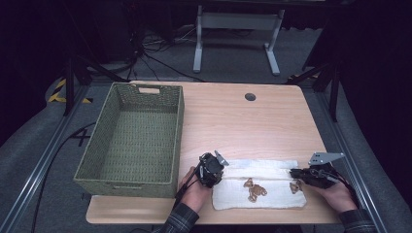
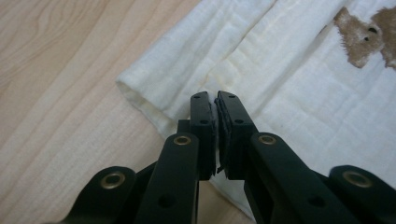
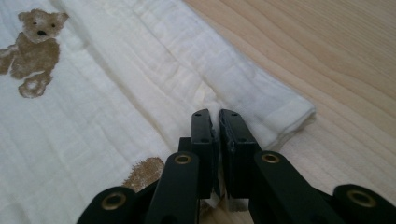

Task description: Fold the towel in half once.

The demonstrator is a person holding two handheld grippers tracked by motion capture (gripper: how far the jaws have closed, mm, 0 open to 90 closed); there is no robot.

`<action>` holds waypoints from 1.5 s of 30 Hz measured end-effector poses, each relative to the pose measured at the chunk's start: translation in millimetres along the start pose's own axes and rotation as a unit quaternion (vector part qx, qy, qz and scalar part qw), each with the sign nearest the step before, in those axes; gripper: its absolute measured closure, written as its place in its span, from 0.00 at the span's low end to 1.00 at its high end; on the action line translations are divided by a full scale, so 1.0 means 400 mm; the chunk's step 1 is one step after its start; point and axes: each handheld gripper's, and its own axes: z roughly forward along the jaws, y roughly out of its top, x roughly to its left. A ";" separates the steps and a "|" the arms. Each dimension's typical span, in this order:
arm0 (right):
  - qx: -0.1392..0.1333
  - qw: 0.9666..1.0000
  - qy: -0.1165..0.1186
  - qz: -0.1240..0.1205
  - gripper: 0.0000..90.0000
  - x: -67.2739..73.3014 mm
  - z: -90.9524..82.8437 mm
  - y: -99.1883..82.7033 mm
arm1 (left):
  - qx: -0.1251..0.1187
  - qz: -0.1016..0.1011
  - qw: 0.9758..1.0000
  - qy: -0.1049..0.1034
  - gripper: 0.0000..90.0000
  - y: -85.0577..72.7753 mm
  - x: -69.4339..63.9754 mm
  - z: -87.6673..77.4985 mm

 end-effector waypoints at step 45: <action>-0.058 0.998 -0.001 -0.001 0.94 0.004 -0.071 0.001 | -0.043 -0.005 0.999 -0.014 0.95 -0.004 -0.011 -0.069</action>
